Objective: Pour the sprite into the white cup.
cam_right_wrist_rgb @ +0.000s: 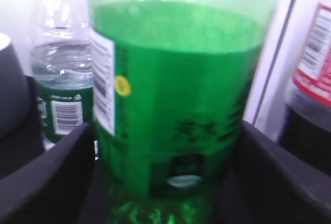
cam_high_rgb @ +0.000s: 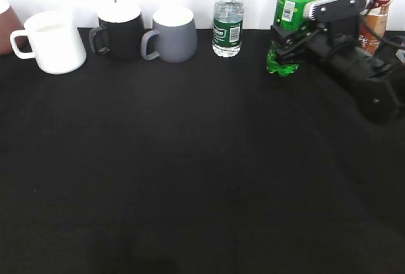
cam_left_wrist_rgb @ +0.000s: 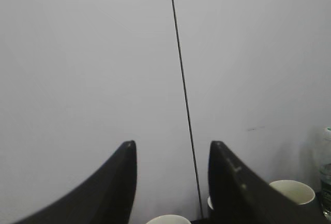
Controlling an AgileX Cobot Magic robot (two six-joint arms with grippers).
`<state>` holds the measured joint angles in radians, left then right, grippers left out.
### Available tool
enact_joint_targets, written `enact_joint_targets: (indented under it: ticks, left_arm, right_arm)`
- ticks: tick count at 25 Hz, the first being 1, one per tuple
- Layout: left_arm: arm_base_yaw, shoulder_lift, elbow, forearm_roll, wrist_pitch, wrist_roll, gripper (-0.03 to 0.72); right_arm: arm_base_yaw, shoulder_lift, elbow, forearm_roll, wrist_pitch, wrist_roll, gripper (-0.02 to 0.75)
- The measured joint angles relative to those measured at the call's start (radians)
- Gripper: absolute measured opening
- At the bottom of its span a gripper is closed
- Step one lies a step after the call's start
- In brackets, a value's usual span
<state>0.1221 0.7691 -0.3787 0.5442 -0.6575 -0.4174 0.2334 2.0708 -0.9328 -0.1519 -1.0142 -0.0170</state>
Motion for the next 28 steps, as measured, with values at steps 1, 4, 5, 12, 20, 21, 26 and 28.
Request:
enact_joint_targets:
  ticks: [1,4,5,12,20,21,26,28]
  left_arm:
    - [0.000,0.000,0.000,0.000,0.000,0.000,0.351]
    - [0.000,0.000,0.000,0.000,0.000,0.000,0.351]
    - [0.000,0.000,0.000,0.000,0.000,0.000,0.351]
    - [0.000,-0.185,-0.100,-0.006,0.478,-0.205,0.330]
    - [-0.072,-0.422,-0.441,-0.414,1.520,0.292,0.041]
    - [-0.072,-0.447,-0.497,-0.460,1.564,0.319,-0.006]
    - [-0.074,-0.620,-0.593,-0.561,1.820,0.411,-0.006]
    - [-0.074,-0.702,-0.593,-0.569,1.872,0.425,-0.006]
  right_arm:
    - [0.000,-0.028,0.020,0.000,0.004,0.000,0.611]
    - [0.000,-0.152,0.108,0.000,0.013,0.009,0.610]
    - [0.000,-0.200,0.144,-0.012,0.016,0.028,0.610]
    - [0.016,-1.050,0.194,-0.174,0.841,0.360,0.348]
    - [0.217,-1.506,0.017,0.009,1.768,0.190,0.195]
    - [0.217,-1.545,-0.039,0.018,1.872,0.168,0.174]
    - [0.218,-1.697,-0.078,0.152,2.142,0.077,0.060]
    - [0.218,-1.769,-0.055,0.152,2.215,0.070,0.057]
